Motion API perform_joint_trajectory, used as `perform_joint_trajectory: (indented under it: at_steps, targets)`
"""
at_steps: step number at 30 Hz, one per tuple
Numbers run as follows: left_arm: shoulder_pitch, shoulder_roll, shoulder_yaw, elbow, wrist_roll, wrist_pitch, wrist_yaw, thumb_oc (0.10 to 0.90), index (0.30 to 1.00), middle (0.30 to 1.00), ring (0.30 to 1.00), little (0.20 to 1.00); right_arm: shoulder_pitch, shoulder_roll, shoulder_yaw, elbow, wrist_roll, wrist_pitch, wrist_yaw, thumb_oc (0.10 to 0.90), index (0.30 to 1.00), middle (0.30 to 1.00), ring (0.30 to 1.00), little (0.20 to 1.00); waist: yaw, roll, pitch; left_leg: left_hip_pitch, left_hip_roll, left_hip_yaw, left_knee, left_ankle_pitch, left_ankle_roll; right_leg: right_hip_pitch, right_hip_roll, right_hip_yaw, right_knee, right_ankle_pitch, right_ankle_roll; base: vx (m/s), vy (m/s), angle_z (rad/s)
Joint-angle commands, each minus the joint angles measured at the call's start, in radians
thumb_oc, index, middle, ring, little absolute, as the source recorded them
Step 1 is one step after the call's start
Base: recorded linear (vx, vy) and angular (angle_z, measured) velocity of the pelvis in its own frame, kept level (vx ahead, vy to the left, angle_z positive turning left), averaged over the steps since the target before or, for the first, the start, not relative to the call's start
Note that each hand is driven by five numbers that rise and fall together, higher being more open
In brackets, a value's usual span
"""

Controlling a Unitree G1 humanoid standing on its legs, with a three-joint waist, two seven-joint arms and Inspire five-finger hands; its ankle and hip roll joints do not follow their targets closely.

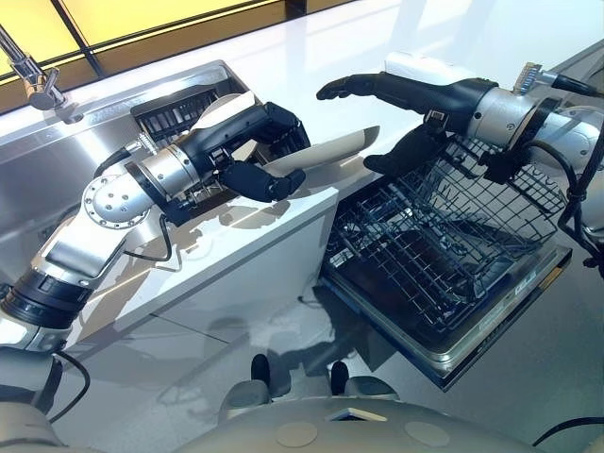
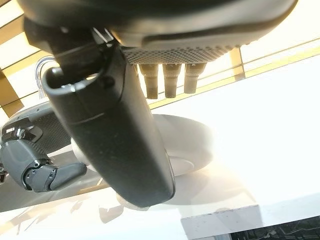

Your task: Pick up plates and place into dishwasher.

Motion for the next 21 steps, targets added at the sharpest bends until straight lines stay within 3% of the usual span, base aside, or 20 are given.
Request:
perform_joint_trajectory:
  at_steps: [1,8,21]
  targets:
    - [-0.124,0.015,0.036,0.042,-0.076,-0.078,0.061,0.100,0.300,0.300,0.300,0.200,-0.137,-0.045,0.004,0.005,0.006,-0.058,-0.111,0.800,0.900,0.900,0.900,0.900,0.005,-0.005,-0.121,0.008,-0.049,0.015,0.006,-0.080,0.024,-0.080,0.057,0.006,0.173,-0.105,0.045,0.00,0.000,0.00]
    - [-0.131,0.013,0.044,0.056,-0.073,-0.085,0.058,0.100,0.300,0.300,0.300,0.200,-0.131,-0.045,-0.005,-0.020,0.062,-0.045,-0.040,0.800,0.900,0.900,0.900,0.900,0.002,-0.004,-0.125,0.006,-0.050,0.017,0.006,-0.081,0.024,-0.084,0.053,0.003,0.175,-0.107,0.048,0.00,0.001,0.01]
    - [-0.182,-0.024,-0.027,0.071,-0.063,-0.083,0.073,0.100,0.300,0.300,0.300,0.200,-0.188,0.054,0.110,0.023,0.065,-0.048,0.000,0.800,0.900,0.900,0.900,0.900,0.017,-0.006,-0.125,0.005,-0.051,0.012,0.008,-0.077,0.023,-0.075,0.052,-0.002,0.159,-0.098,0.046,0.00,0.001,0.02]
